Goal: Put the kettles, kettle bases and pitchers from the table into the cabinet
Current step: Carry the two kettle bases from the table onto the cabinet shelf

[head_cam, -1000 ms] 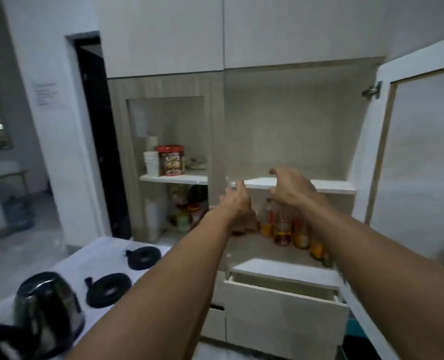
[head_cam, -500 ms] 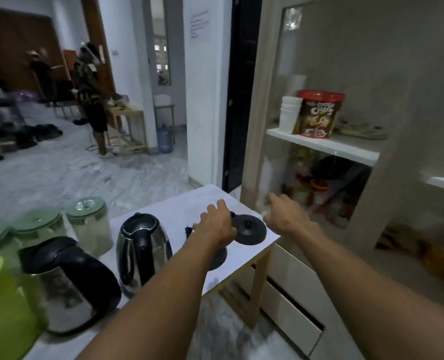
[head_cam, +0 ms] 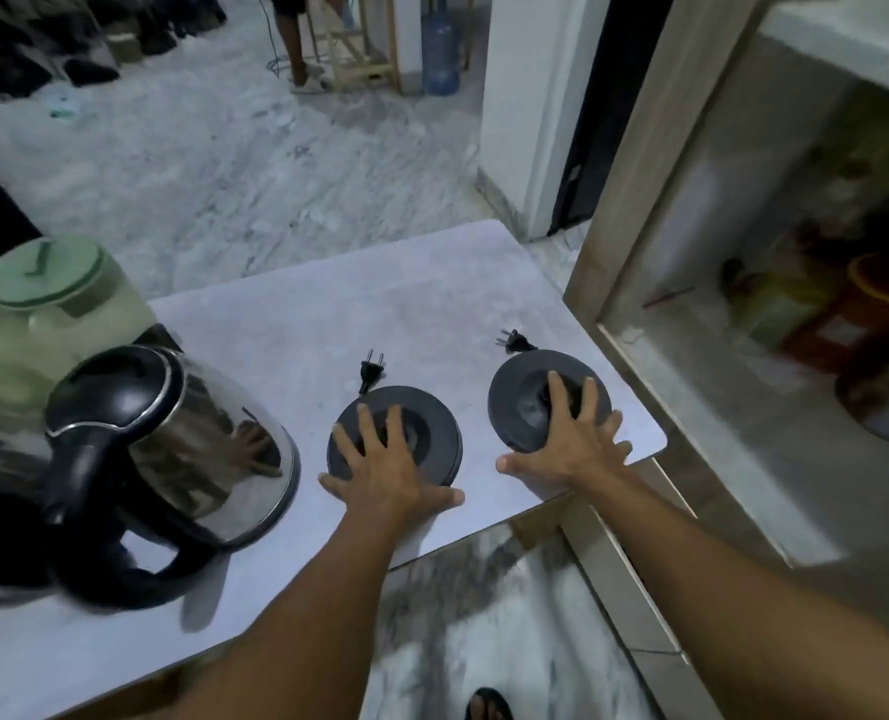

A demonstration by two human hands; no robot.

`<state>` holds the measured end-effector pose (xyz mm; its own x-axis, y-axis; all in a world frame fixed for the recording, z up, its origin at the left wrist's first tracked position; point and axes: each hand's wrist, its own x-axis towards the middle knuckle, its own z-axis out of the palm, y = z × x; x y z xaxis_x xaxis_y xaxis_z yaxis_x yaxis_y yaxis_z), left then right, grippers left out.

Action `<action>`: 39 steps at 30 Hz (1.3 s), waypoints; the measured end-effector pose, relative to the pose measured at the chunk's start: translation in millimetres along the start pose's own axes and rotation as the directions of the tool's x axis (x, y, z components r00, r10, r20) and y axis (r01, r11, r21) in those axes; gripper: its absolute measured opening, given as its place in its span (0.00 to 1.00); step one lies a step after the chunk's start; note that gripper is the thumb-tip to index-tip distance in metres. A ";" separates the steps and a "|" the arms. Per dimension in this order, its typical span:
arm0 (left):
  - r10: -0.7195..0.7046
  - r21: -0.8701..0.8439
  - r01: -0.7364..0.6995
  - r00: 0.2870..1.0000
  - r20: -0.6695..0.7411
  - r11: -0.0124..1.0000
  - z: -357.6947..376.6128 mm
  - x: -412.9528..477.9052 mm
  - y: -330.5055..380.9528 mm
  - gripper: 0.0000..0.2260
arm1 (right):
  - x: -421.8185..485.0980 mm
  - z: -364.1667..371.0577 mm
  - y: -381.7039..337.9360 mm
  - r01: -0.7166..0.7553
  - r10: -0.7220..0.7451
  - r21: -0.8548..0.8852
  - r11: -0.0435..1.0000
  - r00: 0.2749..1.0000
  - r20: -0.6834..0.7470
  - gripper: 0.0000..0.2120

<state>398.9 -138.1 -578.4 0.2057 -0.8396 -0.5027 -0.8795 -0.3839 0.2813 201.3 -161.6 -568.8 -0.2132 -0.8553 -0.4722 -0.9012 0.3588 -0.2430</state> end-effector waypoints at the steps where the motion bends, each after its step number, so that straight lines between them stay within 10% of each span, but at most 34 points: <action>1: -0.012 -0.005 0.012 1.000 -0.017 1.000 4.0 0.1 -1.5 0.59 | 4.1 5.5 0.8 -0.007 0.007 0.006 1.000 1.000 -0.014 0.60; 13: -0.121 -0.126 0.089 0.955 -0.272 0.988 36.5 -42.8 -14.1 0.49 | -5.9 21.7 -1.3 0.037 -0.023 0.071 0.997 0.983 -0.185 0.47; 27: 0.104 0.080 -0.089 0.971 -0.214 0.993 41.1 -56.8 -14.5 0.50 | -37.2 29.9 16.6 0.063 -0.051 0.069 0.996 0.984 -0.168 0.49; 39: 0.361 0.175 -0.316 0.837 -0.411 0.932 -51.6 -76.2 5.1 0.50 | -96.5 -35.4 0.1 0.025 0.059 0.165 0.986 0.872 -0.485 0.46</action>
<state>400.8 -96.0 -496.4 0.0310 -0.9994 0.0166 -0.9602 -0.0251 0.2780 208.5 -92.2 -493.2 -0.4223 -0.9063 -0.0151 -0.8319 0.3941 -0.3908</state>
